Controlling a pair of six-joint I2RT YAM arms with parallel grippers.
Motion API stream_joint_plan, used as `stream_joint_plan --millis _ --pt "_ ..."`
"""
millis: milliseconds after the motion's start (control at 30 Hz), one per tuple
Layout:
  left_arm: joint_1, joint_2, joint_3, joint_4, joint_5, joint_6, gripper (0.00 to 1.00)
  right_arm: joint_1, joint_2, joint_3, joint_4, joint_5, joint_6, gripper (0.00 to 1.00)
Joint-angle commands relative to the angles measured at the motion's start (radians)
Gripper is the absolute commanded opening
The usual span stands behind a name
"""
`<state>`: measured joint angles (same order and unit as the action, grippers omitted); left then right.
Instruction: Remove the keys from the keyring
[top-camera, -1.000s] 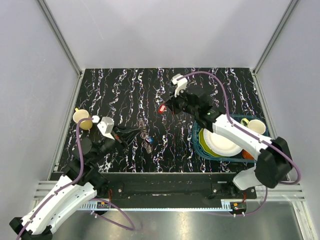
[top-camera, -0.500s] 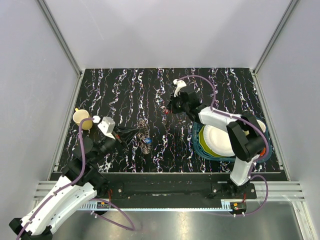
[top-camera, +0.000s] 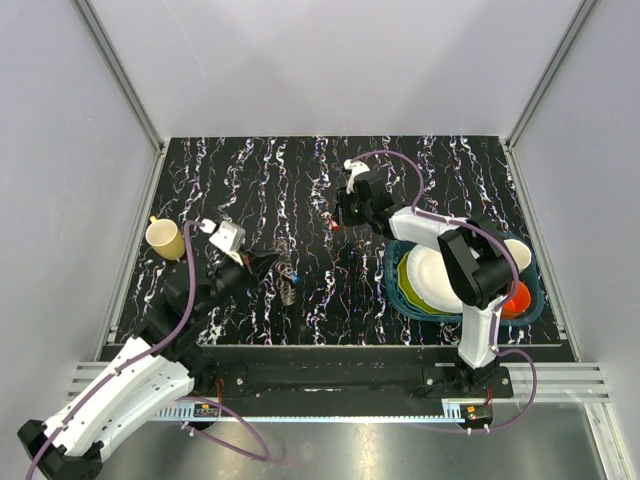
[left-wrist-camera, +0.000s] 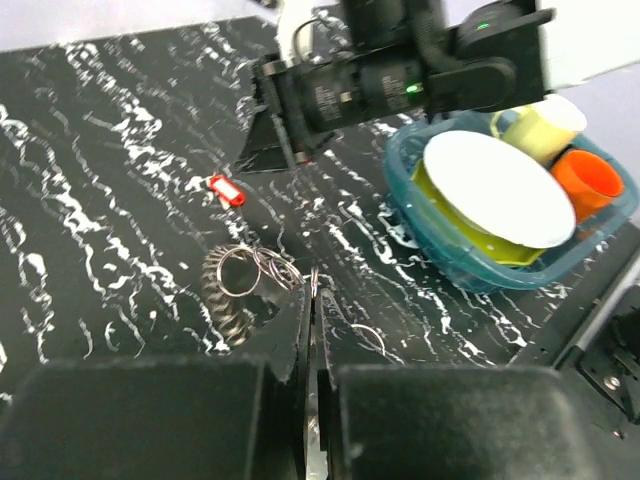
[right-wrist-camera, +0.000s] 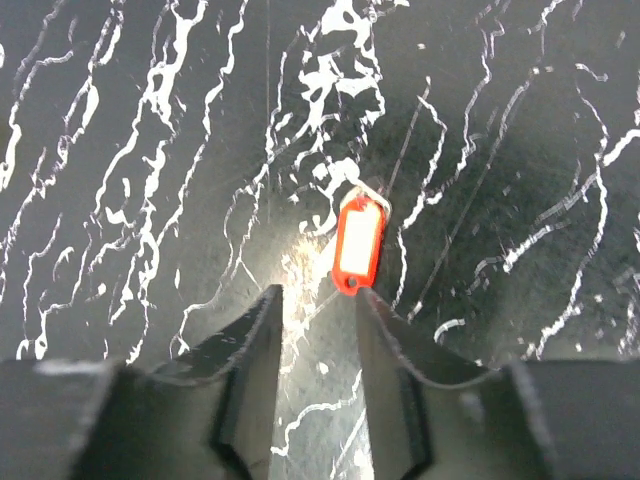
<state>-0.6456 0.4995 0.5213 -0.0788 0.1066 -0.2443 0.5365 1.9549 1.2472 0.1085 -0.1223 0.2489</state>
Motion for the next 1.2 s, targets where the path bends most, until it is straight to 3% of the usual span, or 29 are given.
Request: stream_joint_plan --millis 0,133,233,267,433,533,667,767,933,1067,1167 --pt "0.008 0.065 0.108 -0.035 -0.139 0.003 0.0 -0.003 -0.126 0.037 -0.079 0.059 -0.051 0.45" --pt "0.043 0.155 0.167 -0.093 -0.226 0.054 0.0 -0.003 -0.273 -0.028 -0.146 0.018 -0.046 0.63" --pt "0.125 0.293 0.246 -0.171 -0.274 0.069 0.0 -0.003 -0.41 -0.086 -0.206 -0.039 -0.036 0.83" --pt "0.153 0.325 0.267 -0.188 -0.271 0.072 0.0 -0.003 -0.477 -0.116 -0.22 -0.049 -0.036 0.99" --pt "0.363 0.519 0.339 -0.165 -0.112 0.047 0.0 -0.001 -0.687 -0.241 -0.251 -0.066 -0.048 1.0" --pt "0.418 0.624 0.394 -0.144 -0.09 0.04 0.0 -0.001 -0.795 -0.284 -0.27 -0.083 -0.056 1.0" --pt "0.442 0.741 0.473 -0.151 -0.157 0.037 0.0 -0.003 -0.908 -0.313 -0.273 -0.112 -0.071 1.0" --pt "0.448 0.798 0.485 -0.104 -0.121 0.037 0.0 -0.001 -0.949 -0.327 -0.273 -0.115 -0.085 1.0" --pt "0.457 0.807 0.442 0.114 0.024 0.019 0.0 -0.001 -0.959 -0.342 -0.271 -0.119 -0.1 1.0" --pt "0.469 0.832 0.41 0.232 0.045 0.008 0.0 -0.001 -0.952 -0.351 -0.254 -0.141 -0.083 1.0" --pt "0.475 0.86 0.39 0.217 0.022 -0.012 0.0 -0.001 -0.949 -0.351 -0.248 -0.152 -0.076 1.0"
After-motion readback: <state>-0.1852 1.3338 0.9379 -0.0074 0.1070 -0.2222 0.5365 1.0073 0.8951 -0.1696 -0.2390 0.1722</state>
